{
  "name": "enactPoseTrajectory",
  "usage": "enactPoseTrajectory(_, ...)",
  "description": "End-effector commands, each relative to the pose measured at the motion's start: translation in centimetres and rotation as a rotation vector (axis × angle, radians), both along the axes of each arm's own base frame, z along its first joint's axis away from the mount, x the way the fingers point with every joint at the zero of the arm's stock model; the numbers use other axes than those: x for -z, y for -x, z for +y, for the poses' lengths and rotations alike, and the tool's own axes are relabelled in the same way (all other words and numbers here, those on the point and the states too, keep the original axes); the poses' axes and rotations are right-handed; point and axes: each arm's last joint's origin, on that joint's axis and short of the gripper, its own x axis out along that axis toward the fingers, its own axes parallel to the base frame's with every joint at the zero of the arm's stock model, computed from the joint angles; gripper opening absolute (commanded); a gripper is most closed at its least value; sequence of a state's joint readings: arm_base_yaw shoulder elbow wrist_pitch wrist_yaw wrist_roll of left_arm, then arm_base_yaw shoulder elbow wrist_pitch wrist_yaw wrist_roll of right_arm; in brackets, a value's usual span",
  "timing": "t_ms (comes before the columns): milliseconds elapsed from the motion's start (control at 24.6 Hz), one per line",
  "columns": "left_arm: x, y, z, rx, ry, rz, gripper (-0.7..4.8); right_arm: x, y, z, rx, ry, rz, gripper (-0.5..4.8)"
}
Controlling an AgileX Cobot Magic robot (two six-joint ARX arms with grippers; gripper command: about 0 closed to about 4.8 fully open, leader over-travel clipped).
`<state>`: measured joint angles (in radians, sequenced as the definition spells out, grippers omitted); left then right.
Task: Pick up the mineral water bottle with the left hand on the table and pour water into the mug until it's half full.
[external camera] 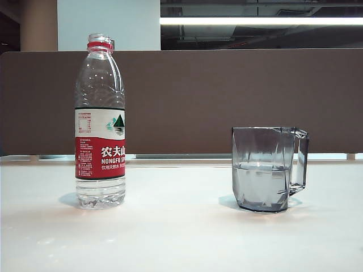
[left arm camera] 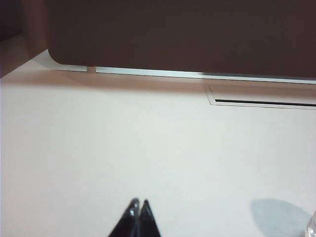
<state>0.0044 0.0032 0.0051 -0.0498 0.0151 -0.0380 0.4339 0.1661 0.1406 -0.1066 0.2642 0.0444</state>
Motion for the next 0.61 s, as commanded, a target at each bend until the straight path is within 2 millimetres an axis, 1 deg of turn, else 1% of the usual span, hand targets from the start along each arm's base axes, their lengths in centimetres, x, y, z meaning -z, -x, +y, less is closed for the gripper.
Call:
enactPoseTrajectory(41, -0.2, 0.0, 0.0, 0.001, -0.004, -0.010, -0.05, 0.2, 0.0, -1.3, 0.094, -0.029, -0.066, -0.01)
enactPoseTrajectory(163, -0.2, 0.0, 0.0, 0.001, -0.004, -0.010, -0.05, 0.2, 0.3, -2.6, 0.228, -0.041, -0.124, -0.01)
enactPoseTrajectory(325, -0.2, 0.0, 0.0, 0.001, -0.004, -0.010, -0.05, 0.6, 0.1, -3.6, 0.324, -0.050, -0.195, -0.01)
enactPoseTrajectory(488, -0.2, 0.0, 0.0, 0.001, -0.004, -0.010, -0.05, 1.3, -0.1, -3.9, 0.313, -0.048, -0.194, -0.01)
enactPoseTrajectory(609, -0.2, 0.0, 0.0, 0.001, -0.004, -0.009, -0.05, 1.9, -0.3, -3.8, 0.261, -0.048, -0.186, -0.01)
